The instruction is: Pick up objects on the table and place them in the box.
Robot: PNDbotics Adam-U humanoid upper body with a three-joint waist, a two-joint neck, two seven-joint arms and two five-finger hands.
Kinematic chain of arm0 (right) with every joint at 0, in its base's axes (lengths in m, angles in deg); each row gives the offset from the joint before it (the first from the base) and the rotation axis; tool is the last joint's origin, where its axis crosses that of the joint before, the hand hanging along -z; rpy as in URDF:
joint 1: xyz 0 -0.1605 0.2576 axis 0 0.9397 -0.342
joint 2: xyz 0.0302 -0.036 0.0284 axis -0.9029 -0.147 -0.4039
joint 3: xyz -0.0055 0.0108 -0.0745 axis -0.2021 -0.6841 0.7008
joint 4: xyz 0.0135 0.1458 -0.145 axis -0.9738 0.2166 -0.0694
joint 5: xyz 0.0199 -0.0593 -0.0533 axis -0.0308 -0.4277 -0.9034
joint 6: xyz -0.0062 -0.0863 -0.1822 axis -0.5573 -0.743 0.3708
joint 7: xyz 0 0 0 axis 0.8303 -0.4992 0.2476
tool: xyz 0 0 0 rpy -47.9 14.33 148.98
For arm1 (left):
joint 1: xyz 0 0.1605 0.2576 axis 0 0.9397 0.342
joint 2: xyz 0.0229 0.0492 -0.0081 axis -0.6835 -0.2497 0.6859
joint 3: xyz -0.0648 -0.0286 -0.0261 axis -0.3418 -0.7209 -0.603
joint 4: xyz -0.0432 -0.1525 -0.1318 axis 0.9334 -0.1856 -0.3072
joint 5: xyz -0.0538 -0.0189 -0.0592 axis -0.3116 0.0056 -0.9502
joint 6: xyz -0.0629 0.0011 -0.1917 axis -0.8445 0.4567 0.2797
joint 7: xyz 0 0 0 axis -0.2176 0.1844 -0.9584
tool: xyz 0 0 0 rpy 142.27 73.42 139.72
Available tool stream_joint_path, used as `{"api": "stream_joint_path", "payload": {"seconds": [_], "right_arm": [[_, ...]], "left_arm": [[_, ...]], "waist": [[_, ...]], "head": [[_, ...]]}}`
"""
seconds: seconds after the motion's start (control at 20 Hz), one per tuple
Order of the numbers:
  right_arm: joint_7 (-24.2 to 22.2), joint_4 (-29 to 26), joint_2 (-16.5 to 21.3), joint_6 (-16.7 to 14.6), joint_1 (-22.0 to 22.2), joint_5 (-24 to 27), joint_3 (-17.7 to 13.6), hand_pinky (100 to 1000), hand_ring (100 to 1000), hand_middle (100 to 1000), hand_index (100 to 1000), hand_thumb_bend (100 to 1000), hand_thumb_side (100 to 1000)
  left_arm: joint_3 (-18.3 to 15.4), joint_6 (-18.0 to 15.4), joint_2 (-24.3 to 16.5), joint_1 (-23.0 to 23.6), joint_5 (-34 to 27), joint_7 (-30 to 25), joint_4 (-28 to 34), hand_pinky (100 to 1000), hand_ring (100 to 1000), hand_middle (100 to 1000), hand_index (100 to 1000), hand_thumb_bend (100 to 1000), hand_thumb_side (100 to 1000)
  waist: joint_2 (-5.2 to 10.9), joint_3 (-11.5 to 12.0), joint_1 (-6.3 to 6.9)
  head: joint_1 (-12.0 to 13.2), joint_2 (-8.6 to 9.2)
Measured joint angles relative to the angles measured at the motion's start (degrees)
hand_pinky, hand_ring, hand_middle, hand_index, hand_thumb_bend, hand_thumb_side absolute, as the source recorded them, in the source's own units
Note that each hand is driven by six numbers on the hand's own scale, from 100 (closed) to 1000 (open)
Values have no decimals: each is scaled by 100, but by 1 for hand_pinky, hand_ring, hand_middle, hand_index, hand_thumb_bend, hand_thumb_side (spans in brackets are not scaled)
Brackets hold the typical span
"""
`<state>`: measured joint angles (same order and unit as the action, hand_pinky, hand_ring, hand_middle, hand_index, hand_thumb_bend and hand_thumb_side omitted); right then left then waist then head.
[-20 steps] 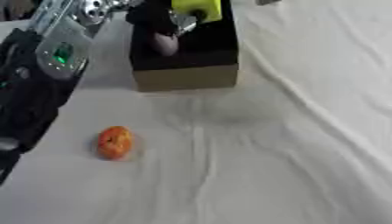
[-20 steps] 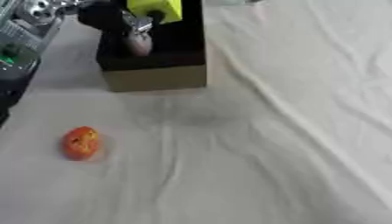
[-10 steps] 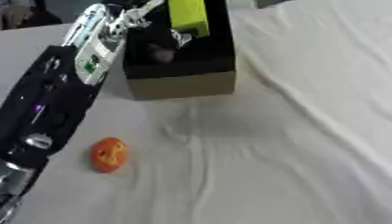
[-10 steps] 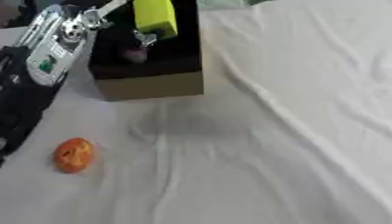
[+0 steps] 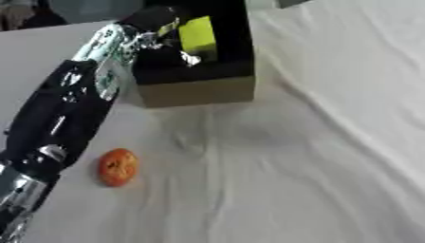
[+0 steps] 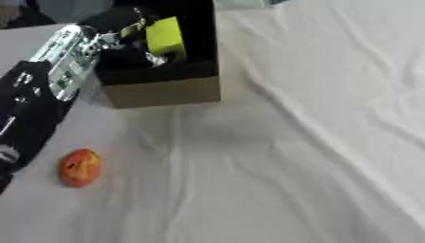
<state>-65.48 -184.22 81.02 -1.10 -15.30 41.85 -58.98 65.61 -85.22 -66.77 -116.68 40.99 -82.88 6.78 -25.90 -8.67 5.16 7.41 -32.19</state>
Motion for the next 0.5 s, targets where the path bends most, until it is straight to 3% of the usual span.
{"api": "stream_joint_path", "payload": {"seconds": [0.1,0.5], "right_arm": [[1,0,-1,1,3,2,-1,859,865,690,807,100,967],[1,0,-45,22,74,11,-4,859,865,690,806,100,963]], "left_arm": [[-37,-11,6,-10,125,38,-66,823,901,876,911,578,848],[-161,254,46,-17,354,454,-70,814,898,883,919,593,860]], "waist": [[16,8,-1],[84,40,-27]], "head": [[-2,-4],[-9,-58]]}}
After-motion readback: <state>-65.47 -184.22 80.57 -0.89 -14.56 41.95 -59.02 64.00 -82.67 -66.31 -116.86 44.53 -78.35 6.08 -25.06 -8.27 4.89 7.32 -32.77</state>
